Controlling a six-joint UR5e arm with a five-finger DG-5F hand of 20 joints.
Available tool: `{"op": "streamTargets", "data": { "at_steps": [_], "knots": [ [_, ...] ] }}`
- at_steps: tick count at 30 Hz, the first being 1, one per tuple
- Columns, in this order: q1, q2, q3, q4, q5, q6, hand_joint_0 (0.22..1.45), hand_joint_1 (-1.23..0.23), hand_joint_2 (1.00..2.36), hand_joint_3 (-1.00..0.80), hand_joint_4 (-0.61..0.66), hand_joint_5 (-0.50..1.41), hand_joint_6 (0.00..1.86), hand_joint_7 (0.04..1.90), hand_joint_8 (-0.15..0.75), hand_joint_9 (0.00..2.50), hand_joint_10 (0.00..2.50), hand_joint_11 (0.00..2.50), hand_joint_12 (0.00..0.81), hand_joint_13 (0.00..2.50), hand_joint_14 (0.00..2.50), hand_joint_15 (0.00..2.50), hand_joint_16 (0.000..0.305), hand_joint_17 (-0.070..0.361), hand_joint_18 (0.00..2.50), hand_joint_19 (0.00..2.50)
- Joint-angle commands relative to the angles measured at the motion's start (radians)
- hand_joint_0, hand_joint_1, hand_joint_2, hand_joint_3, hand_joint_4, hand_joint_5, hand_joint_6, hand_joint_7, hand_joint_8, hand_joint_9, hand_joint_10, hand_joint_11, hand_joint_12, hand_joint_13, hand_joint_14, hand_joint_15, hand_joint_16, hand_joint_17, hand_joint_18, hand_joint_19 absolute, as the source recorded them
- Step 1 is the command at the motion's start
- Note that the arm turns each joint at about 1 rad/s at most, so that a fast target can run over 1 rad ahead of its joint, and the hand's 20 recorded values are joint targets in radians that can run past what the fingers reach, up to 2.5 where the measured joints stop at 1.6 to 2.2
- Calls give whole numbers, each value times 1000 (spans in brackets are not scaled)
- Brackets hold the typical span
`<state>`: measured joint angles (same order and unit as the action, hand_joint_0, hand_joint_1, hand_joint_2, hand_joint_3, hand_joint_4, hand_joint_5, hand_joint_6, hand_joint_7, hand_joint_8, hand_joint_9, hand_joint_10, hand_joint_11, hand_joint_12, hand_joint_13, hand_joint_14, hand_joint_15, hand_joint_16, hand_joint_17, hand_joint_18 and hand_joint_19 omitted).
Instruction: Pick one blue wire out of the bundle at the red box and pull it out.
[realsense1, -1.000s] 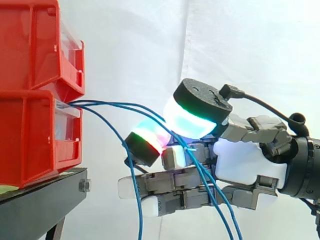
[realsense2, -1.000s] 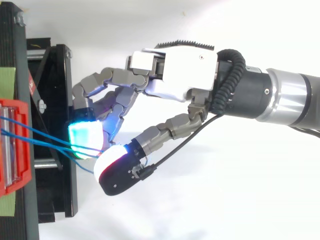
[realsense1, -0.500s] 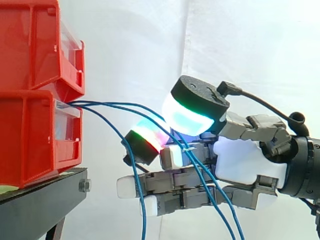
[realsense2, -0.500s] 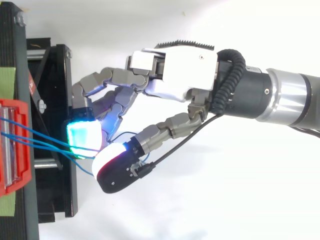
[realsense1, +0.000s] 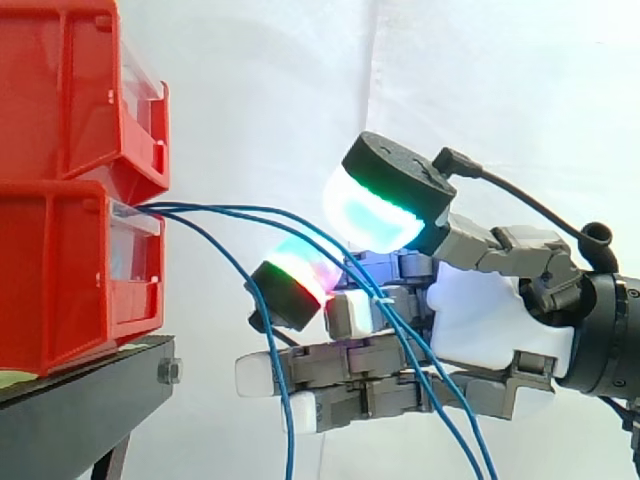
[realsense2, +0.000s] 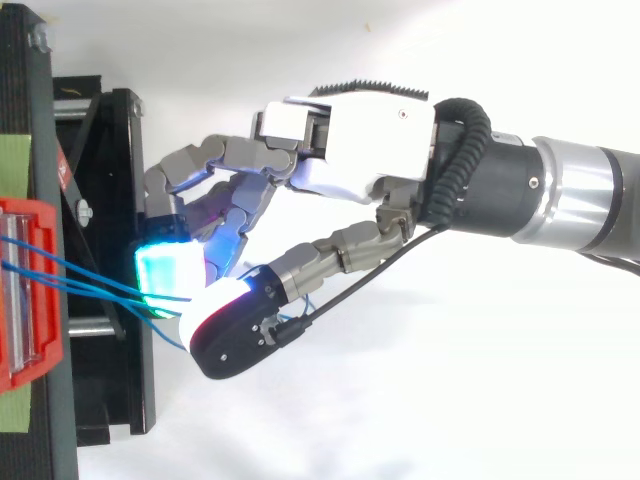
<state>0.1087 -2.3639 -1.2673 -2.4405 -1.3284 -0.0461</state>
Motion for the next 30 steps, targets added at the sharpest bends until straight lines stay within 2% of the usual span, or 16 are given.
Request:
{"op": "streamTargets", "data": {
  "at_steps": [1, 5, 16, 21, 27, 30],
  "knots": [
    [0, 0, -1, 1, 0, -1, 539, -729, 1006, -429, 169, -50, 710, 1274, 247, 1196, 22, 670, 381, 689, 14, 365, 50, 111, 576, 555],
    [0, 0, -1, 1, 0, -1, 580, -728, 1010, -369, 147, -55, 759, 1258, 249, 1244, 24, 700, 371, 704, 15, 374, 48, 107, 590, 562],
    [0, 0, 0, 1, 0, -1, 585, -722, 1015, -276, 115, -48, 787, 1249, 248, 1330, 26, 720, 371, 747, 14, 374, 47, 106, 632, 568],
    [0, 0, 0, 1, 0, 0, 591, -757, 1016, -213, 64, -44, 802, 1268, 272, 1349, 24, 739, 389, 771, 14, 372, 51, 115, 675, 540],
    [0, 0, 0, 1, 0, -1, 593, -800, 1017, -170, 76, -47, 814, 1321, 272, 1352, 23, 786, 388, 757, 14, 384, 51, 116, 662, 521],
    [0, 0, 0, 1, 0, -1, 595, -809, 1017, -167, 65, -53, 830, 1288, 263, 1353, 27, 817, 388, 740, 14, 380, 51, 115, 649, 518]
  ]
}}
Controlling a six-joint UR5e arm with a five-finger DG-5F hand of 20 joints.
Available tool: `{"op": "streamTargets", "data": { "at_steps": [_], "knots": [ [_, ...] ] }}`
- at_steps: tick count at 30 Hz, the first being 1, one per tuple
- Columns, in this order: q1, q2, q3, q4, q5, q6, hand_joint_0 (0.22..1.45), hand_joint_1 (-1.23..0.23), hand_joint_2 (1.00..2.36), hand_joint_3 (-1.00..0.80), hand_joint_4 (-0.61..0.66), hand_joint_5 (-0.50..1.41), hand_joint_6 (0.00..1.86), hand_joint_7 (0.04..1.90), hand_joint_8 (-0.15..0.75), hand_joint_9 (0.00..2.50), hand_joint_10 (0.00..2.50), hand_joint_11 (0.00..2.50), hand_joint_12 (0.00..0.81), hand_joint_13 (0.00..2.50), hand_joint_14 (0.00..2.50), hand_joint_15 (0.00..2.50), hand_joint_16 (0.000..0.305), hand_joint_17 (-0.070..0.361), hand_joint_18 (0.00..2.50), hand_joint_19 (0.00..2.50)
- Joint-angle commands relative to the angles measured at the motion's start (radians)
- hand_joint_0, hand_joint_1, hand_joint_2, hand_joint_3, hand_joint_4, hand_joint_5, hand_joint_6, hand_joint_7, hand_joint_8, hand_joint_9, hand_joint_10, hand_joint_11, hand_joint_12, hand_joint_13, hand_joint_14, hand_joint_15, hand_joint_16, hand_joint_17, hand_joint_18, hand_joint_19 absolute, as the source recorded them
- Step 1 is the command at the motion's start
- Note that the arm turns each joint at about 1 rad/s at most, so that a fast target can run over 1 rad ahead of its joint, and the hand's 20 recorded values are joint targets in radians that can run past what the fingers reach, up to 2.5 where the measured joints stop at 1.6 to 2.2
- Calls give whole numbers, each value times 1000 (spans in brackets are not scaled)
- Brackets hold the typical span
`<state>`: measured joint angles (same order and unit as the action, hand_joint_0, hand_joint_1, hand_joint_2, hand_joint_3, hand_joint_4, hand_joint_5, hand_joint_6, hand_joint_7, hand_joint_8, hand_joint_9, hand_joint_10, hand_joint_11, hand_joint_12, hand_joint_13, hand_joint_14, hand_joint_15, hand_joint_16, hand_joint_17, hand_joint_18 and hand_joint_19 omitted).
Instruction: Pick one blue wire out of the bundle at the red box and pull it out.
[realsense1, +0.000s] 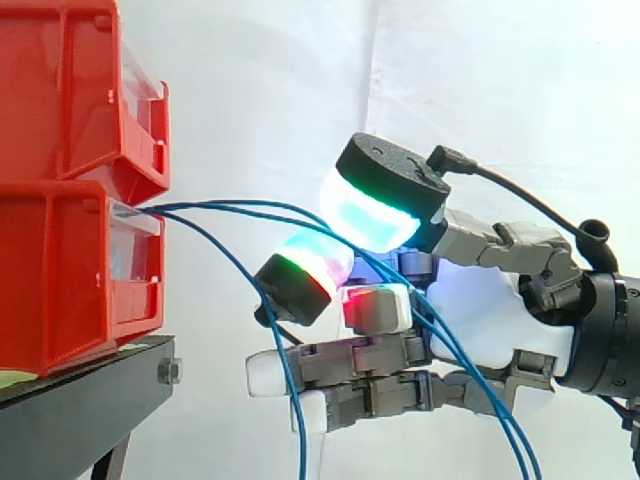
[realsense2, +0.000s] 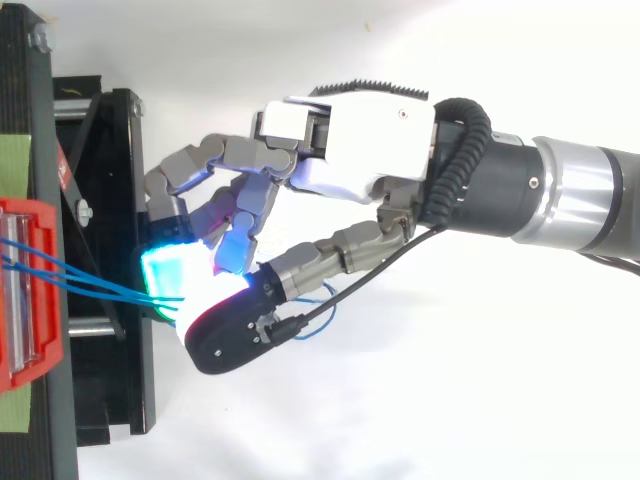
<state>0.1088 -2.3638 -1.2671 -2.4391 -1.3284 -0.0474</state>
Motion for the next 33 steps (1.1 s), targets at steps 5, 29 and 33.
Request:
{"op": "streamTargets", "data": {
  "at_steps": [5, 29, 33],
  "knots": [
    [0, 0, 0, 0, 0, -2, 584, -809, 1015, -229, 85, -61, 820, 1187, 249, 1251, 23, 688, 377, 656, 12, 337, 50, 113, 586, 528],
    [0, 0, 0, -2, 0, 1, 563, -701, 1015, -271, 196, 8, 556, 1478, 207, 1260, 17, 473, 350, 666, 11, 302, 48, 109, 608, 566],
    [0, 0, 0, -2, 0, 1, 566, -701, 1014, -271, 204, 12, 534, 1509, 206, 1253, 19, 466, 353, 668, 13, 297, 49, 111, 621, 556]
  ]
}}
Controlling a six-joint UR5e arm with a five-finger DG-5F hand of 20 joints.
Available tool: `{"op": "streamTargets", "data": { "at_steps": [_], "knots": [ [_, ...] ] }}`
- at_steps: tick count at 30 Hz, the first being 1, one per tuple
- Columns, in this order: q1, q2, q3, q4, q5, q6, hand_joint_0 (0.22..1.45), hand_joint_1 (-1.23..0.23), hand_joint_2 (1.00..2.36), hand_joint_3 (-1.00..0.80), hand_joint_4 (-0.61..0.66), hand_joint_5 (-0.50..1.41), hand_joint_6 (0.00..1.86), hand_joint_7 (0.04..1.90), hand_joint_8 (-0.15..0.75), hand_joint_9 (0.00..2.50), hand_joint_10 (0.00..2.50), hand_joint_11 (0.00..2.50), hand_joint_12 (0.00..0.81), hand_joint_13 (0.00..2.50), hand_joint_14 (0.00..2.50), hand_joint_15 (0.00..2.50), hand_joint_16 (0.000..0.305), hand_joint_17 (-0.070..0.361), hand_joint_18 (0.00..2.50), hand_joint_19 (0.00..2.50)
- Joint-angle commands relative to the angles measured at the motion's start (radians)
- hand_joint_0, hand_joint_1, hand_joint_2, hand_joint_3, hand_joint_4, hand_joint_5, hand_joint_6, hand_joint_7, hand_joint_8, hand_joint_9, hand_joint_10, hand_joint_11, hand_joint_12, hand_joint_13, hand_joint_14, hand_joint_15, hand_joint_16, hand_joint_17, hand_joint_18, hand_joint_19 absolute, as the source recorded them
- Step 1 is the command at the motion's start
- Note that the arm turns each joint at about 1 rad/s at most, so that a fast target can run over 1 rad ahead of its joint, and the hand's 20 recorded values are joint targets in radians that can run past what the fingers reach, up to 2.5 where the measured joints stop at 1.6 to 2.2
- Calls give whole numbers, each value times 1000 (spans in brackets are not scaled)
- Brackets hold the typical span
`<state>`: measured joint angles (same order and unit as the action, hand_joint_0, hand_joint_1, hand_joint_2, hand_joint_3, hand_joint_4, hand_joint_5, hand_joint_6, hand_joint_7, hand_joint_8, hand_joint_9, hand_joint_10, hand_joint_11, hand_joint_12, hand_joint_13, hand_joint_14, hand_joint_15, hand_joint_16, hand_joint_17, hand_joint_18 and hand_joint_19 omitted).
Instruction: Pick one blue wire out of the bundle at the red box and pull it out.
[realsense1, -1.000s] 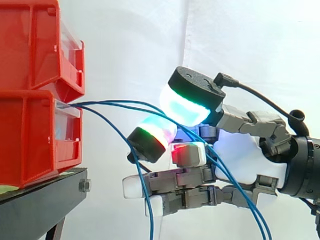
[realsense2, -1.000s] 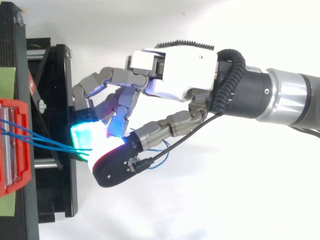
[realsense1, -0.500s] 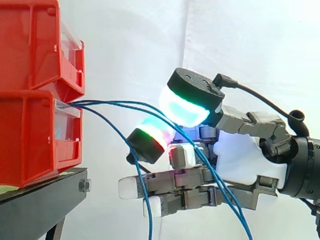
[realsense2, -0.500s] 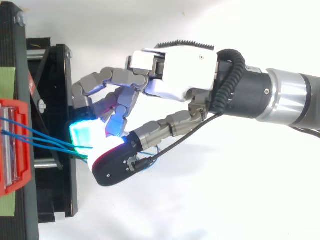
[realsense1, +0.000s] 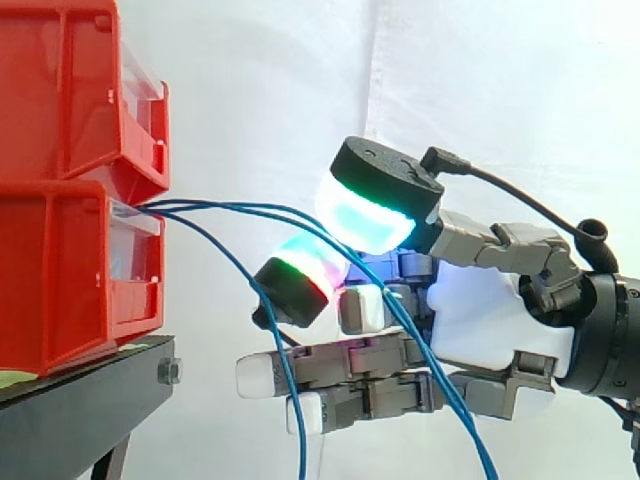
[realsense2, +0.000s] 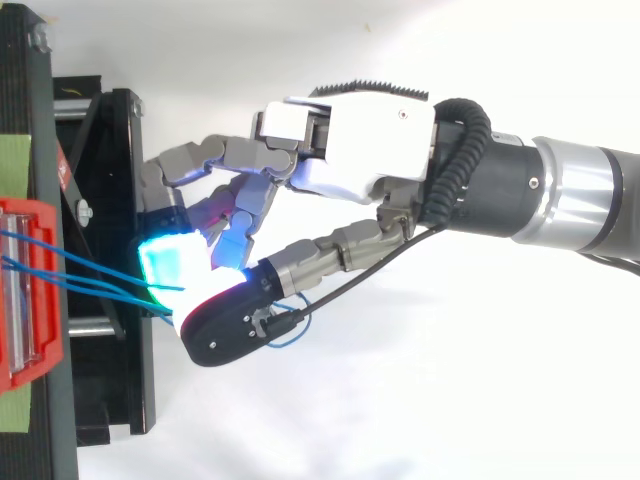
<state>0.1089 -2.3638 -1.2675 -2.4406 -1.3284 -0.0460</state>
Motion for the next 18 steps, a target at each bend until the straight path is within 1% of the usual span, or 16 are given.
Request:
{"op": "streamTargets", "data": {
  "at_steps": [1, 9, 14, 16, 18],
  "knots": [
    [0, 0, -1, 0, 0, 0, 566, -701, 1015, -270, 212, 12, 534, 1502, 206, 1254, 17, 467, 353, 669, 11, 294, 49, 111, 622, 558],
    [0, 0, 0, 0, 0, 0, 557, -690, 1013, -303, 231, 20, 500, 1549, 197, 1248, 17, 461, 344, 659, 12, 301, 47, 106, 602, 568],
    [0, 0, 0, 0, 0, 0, 555, -686, 1012, -316, 246, 20, 502, 1478, 194, 1258, 17, 445, 335, 666, 11, 301, 47, 105, 605, 569],
    [0, 0, 0, 0, 0, 0, 559, -688, 1014, -294, 249, 20, 502, 1453, 193, 1263, 17, 451, 334, 668, 12, 302, 46, 104, 608, 568],
    [0, 0, 0, 0, 0, 0, 572, -699, 1014, -233, 274, 24, 503, 1429, 206, 1284, 17, 421, 357, 693, 12, 284, 51, 115, 655, 538]
  ]
}}
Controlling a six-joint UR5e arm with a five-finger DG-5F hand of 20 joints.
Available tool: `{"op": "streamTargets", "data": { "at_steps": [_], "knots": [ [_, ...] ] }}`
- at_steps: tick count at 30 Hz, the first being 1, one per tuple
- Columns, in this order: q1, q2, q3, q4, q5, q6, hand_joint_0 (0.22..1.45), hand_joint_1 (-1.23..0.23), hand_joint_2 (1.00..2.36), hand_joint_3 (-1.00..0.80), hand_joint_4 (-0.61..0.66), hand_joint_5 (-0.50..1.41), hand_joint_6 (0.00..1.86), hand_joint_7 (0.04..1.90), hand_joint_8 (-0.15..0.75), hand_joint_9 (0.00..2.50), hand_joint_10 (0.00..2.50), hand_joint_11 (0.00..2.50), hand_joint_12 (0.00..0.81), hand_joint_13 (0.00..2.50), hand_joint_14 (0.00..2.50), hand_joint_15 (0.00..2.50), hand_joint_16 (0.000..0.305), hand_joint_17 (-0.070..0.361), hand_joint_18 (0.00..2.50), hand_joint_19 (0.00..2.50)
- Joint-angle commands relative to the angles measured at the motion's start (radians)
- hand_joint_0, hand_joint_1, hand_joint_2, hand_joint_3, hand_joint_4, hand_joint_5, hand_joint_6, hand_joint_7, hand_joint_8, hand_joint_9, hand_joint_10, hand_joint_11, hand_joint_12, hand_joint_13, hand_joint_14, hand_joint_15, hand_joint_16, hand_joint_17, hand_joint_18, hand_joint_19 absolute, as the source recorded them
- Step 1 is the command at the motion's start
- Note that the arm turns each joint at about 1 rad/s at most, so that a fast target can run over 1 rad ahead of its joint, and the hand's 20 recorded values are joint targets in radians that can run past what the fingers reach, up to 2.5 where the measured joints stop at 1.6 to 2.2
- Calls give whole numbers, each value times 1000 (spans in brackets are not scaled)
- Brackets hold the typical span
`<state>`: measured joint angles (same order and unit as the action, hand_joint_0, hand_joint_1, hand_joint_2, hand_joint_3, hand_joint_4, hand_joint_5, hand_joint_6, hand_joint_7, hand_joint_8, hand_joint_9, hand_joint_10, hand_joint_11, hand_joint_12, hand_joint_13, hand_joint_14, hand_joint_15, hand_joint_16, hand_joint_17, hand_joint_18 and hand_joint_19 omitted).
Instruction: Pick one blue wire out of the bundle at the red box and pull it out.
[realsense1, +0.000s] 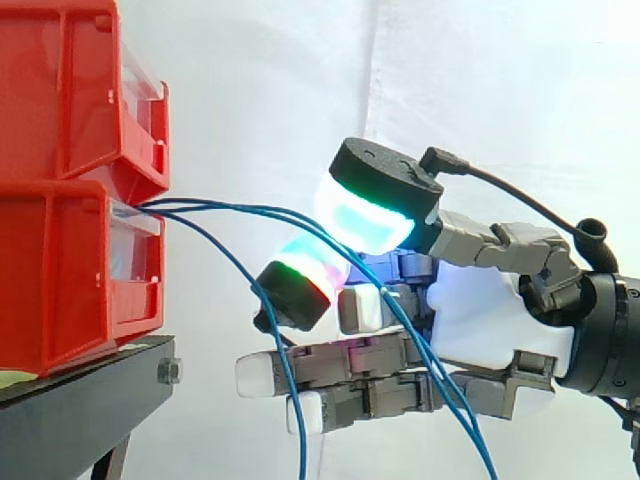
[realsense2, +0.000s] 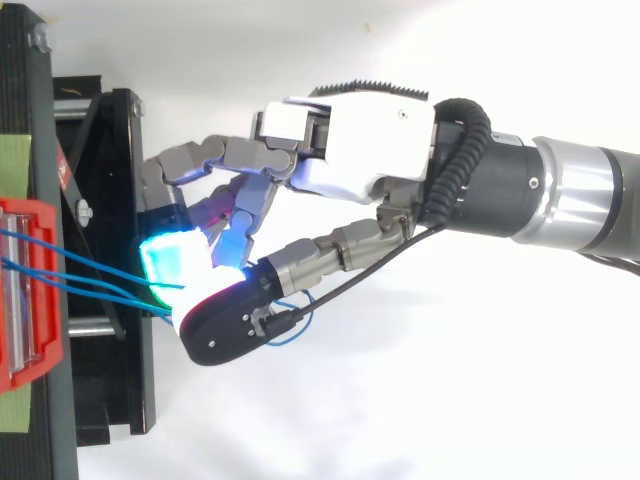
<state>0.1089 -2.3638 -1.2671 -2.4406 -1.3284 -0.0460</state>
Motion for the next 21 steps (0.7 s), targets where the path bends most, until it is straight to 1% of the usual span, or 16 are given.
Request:
{"op": "streamTargets", "data": {
  "at_steps": [1, 4, 6, 12, 15, 19, 21],
  "knots": [
    [0, 0, 0, 0, 0, 0, 574, -700, 1014, -228, 273, 24, 503, 1430, 206, 1285, 16, 425, 357, 694, 10, 281, 51, 115, 657, 538],
    [0, 0, 0, 0, 0, 0, 575, -703, 1013, -207, 292, 25, 504, 1375, 203, 1296, 14, 382, 361, 702, 9, 269, 53, 119, 673, 526],
    [0, 0, 0, 0, 0, 0, 575, -701, 1013, -200, 307, 23, 505, 1294, 207, 1268, 12, 324, 355, 669, 9, 242, 53, 120, 676, 514],
    [0, 0, 0, 0, 0, 0, 570, -687, 1011, -241, 356, 17, 505, 1136, 199, 1241, 9, 245, 352, 638, 7, 204, 53, 118, 662, 506],
    [0, 0, 0, -2, 0, 0, 570, -682, 1012, -260, 363, 16, 505, 1089, 194, 1235, 10, 235, 348, 629, 7, 197, 51, 115, 645, 515],
    [0, 0, 0, -2, 0, 0, 568, -681, 1012, -254, 356, 15, 505, 1095, 191, 1229, 9, 233, 349, 626, 8, 214, 51, 114, 640, 524],
    [0, 0, 0, 0, 0, 0, 570, -689, 1012, -260, 334, 16, 506, 1116, 196, 1224, 10, 254, 348, 631, 8, 227, 50, 113, 636, 527]
  ]
}}
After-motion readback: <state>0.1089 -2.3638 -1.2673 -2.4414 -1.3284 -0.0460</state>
